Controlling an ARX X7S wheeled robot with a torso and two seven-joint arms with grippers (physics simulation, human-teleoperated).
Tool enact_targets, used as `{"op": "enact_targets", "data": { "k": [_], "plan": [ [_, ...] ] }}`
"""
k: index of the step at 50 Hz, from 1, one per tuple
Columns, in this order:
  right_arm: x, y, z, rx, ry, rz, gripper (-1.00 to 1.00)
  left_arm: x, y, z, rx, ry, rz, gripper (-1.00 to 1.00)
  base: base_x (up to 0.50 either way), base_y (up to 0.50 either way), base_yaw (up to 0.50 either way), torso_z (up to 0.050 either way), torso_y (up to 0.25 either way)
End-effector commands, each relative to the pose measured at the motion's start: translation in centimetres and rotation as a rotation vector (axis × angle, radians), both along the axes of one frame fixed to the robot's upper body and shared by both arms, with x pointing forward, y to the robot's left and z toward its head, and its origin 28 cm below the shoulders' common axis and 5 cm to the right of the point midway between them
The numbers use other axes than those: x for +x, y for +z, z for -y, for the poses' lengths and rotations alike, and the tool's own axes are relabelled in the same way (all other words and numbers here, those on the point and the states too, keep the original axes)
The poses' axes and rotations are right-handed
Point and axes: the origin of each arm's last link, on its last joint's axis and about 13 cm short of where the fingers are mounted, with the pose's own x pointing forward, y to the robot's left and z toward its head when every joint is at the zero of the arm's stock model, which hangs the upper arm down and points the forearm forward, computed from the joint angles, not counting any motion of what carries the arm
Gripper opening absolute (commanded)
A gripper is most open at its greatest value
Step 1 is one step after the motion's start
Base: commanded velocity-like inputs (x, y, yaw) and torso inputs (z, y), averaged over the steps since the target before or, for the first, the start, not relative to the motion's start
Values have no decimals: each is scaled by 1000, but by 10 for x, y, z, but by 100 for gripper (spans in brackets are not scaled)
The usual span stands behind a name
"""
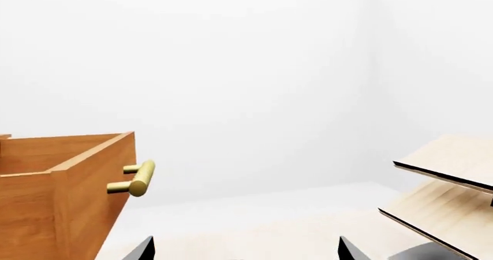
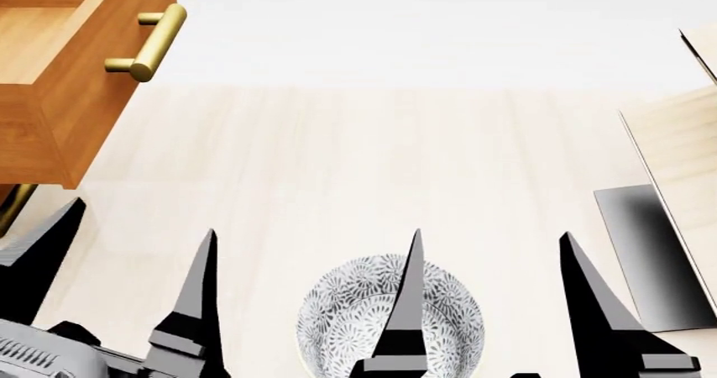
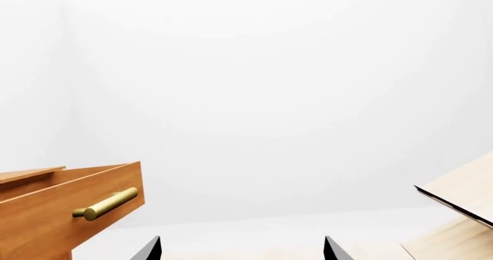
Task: Close the top drawer of the cabinet.
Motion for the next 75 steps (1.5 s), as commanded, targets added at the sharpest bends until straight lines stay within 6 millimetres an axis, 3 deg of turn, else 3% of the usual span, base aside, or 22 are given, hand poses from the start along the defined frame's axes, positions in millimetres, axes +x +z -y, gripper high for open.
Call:
{"op": "enact_targets", "data": {
  "k": [1, 6, 12, 17, 28, 29, 31, 32, 33, 50, 75],
  "plan": [
    [0, 1, 0, 4, 8, 4, 100, 43, 8, 34, 111, -110, -29, 100, 0, 0, 0, 0, 0],
    [-1, 3, 0, 8, 11, 7, 100, 70, 3, 50, 225, -155, -41, 100, 0, 0, 0, 0, 0],
    [-2, 5, 2, 14, 8, 12, 100, 97, 3, 54, 286, -140, -52, 100, 0, 0, 0, 0, 0],
    [-3, 6, 3, 16, 6, 17, 100, 127, -5, 48, 330, -109, -119, 100, 0, 0, 0, 0, 0],
    [-3, 5, 1, 12, 16, 17, 100, 164, 0, 30, 375, -24, -159, 100, 0, 0, 0, 0, 0],
    [-3, 6, 1, 14, 14, 18, 100, 179, 2, 18, 404, 22, -183, 100, 0, 0, 0, 0, 0],
    [-4, 6, 1, 13, 15, 19, 100, 183, 2, 14, 423, 44, -187, 100, 0, 0, 0, 0, 0],
    [-3, 6, 0, 12, 29, 17, 100, 204, 22, -60, 333, 316, -264, 100, 0, 0, 0, 0, 0],
    [-3, 6, 0, 12, 29, 17, 100, 207, 12, -67, 339, 341, -319, 100, 0, 0, 0, 0, 0],
    [-3, 4, -2, 4, 37, 10, 100, 195, 1, -96, 323, 435, -361, 100, 0, 0, 0, 0, 0],
    [-2, 3, -6, -8, 59, 6, 100, 177, 11, -133, 303, 553, -370, 100, 0, 0, 0, 0, 0]
  ]
}}
